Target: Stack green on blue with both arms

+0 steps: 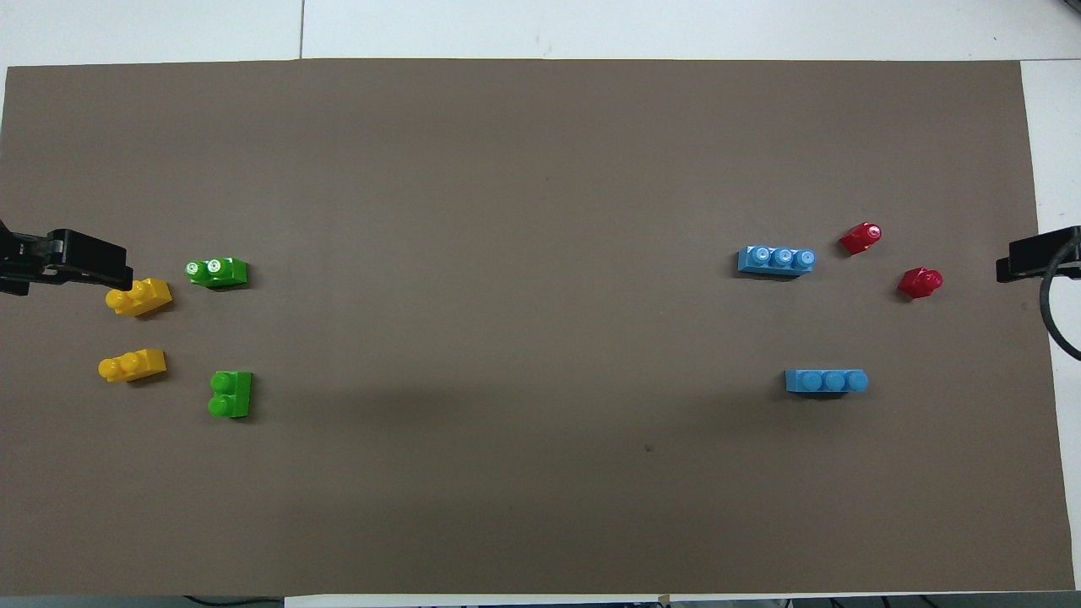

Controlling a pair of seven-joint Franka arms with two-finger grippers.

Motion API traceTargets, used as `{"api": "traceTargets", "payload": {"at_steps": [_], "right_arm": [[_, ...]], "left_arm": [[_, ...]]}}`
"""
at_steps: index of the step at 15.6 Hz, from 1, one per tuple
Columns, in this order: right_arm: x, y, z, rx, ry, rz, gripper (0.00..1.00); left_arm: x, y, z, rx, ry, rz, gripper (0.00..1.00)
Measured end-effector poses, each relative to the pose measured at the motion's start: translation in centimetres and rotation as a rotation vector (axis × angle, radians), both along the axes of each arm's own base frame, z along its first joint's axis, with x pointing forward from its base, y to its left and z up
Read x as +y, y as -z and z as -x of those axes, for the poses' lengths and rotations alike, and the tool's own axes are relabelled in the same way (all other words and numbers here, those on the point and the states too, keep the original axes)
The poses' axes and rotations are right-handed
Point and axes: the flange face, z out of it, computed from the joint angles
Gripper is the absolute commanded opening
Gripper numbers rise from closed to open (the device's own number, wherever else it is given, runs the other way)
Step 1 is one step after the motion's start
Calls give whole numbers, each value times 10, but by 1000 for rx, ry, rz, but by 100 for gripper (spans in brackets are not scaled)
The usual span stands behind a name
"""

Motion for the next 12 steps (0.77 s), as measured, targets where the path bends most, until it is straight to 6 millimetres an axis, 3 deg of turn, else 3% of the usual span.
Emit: {"api": "traceTargets", "payload": {"at_steps": [4, 7, 12], "right_arm": [[-1, -3, -3, -32, 305, -3, 100], [6, -3, -7, -48, 634, -14, 98], [13, 28, -22, 71, 1046, -147, 96]], "left_arm": [[1, 0, 0, 1, -4, 0, 100], [23, 0, -2, -4, -44, 1, 100], [21, 11, -3, 4, -40, 1, 100]]}}
